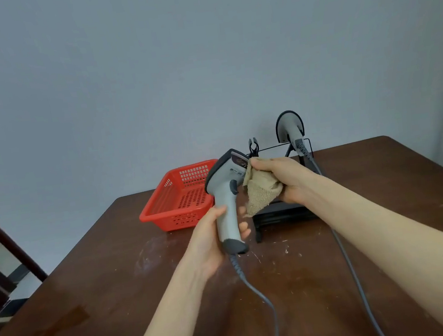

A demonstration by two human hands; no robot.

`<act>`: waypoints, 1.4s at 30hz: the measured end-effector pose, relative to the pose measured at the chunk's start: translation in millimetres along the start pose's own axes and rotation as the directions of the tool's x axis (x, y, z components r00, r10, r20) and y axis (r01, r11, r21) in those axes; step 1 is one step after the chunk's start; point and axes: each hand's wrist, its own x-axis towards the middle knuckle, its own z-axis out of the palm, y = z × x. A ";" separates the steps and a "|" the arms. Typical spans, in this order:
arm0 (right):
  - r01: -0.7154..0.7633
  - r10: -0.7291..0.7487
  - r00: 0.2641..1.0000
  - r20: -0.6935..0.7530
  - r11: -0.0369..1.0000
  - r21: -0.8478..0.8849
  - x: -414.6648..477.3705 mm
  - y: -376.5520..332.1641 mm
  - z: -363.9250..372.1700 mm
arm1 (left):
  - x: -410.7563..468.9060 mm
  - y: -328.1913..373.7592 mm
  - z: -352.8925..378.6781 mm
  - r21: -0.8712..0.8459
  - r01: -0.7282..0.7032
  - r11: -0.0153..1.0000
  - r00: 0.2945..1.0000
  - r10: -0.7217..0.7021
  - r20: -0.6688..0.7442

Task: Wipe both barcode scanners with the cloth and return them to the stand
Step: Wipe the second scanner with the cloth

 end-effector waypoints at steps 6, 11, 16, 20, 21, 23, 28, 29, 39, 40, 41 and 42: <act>0.064 -0.142 0.980 -0.137 0.885 -0.462 -0.4 -1.4 -6.4 | 8.3 11.1 5.4 0.059 -0.101 0.993 0.985 0.108 -0.138; 0.029 -0.165 0.974 -0.156 0.773 -0.633 -5.8 3.5 -13.9 | 7.5 7.9 -4.3 0.007 -0.074 0.997 0.986 0.074 -0.147; 0.022 -0.312 0.941 -0.128 0.436 -0.900 -0.8 10.6 -12.0 | 5.0 0.7 -8.7 -0.035 -0.039 0.999 0.991 0.034 -0.132; -0.020 -0.365 0.925 -0.109 0.239 -0.971 -1.7 6.6 -6.1 | 4.4 -1.8 -13.1 -0.061 -0.021 0.998 0.992 0.013 -0.126; -0.003 -0.359 0.928 -0.100 0.262 -0.965 -1.6 6.2 -5.4 | 4.2 -2.2 -13.6 -0.064 -0.019 0.998 0.993 0.011 -0.121; 0.000 -0.372 0.920 -0.126 0.320 -0.947 -0.8 7.9 -5.1 | 3.5 -3.7 -13.9 -0.063 -0.020 0.998 0.994 0.013 -0.111; 0.009 -0.602 0.774 -0.196 0.320 -0.947 -5.7 12.1 4.0 | 2.8 -9.5 -10.0 -0.019 -0.058 0.998 0.988 0.055 -0.141; 0.044 -0.634 0.751 -0.184 0.326 -0.944 -7.3 11.2 8.8 | 2.7 -10.8 -7.9 -0.014 -0.075 0.997 0.987 0.072 -0.146; 0.286 -0.643 0.764 -0.056 0.414 -0.864 -9.5 19.6 31.3 | 0.0 -17.7 10.2 0.054 -0.153 0.987 0.979 0.159 -0.130; 0.322 -0.648 0.761 -0.043 0.434 -0.841 -10.4 19.0 33.9 | 0.6 -17.7 10.6 0.059 -0.151 0.987 0.979 0.158 -0.126; 0.360 -0.649 0.760 -0.028 0.456 -0.814 -12.1 17.4 37.3 | 1.3 -17.8 11.3 0.066 -0.148 0.987 0.980 0.155 -0.122; 0.386 -0.646 0.763 -0.011 0.470 -0.794 -13.8 15.9 40.3 | 1.9 -18.2 12.1 0.071 -0.144 0.987 0.981 0.152 -0.121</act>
